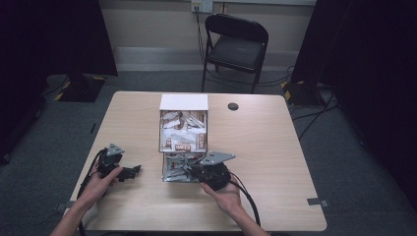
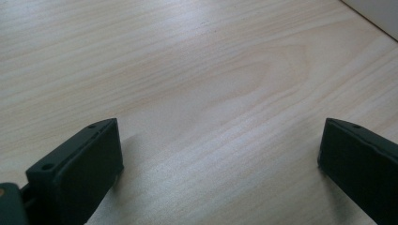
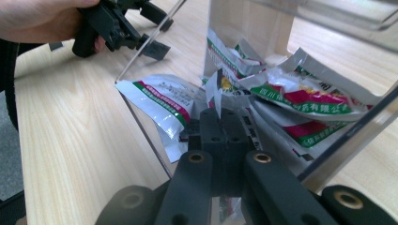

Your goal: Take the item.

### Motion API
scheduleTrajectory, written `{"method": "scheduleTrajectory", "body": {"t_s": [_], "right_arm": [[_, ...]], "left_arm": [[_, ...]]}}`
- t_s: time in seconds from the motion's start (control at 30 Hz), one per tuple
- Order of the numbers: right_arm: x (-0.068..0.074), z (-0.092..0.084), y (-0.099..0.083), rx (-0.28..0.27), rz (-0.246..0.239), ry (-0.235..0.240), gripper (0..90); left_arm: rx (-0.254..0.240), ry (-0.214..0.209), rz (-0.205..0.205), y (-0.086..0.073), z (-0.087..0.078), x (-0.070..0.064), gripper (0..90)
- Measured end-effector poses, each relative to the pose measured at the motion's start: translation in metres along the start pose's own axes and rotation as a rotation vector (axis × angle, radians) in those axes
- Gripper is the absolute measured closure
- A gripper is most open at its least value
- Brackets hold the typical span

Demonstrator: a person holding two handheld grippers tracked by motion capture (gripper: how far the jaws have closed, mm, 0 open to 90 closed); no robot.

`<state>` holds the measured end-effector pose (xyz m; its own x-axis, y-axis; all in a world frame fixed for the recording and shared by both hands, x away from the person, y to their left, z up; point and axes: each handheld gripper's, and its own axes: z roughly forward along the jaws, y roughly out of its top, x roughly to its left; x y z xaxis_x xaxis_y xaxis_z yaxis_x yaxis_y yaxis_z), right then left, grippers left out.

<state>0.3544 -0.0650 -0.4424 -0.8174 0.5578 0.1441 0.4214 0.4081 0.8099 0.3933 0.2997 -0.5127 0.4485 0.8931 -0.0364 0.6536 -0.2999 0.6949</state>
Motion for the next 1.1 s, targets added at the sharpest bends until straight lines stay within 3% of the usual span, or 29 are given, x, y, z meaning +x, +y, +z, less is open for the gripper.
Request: {"method": "scheduleTrajectory", "body": {"t_s": [0.47, 0.7, 1.1], "right_arm": [[-0.001, -0.015, 0.006, -0.070, 0.010, 0.028, 90.0], [0.003, -0.022, 0.009, -0.095, -0.007, 0.036, 90.0], [0.008, -0.025, 0.011, -0.109, -0.013, 0.051, 90.0]], "left_arm": [[0.000, 0.000, 0.000, 0.000, 0.000, 0.000, 0.0], [0.000, 0.000, 0.000, 0.000, 0.000, 0.000, 0.0], [0.000, 0.000, 0.000, 0.000, 0.000, 0.000, 0.0]]}}
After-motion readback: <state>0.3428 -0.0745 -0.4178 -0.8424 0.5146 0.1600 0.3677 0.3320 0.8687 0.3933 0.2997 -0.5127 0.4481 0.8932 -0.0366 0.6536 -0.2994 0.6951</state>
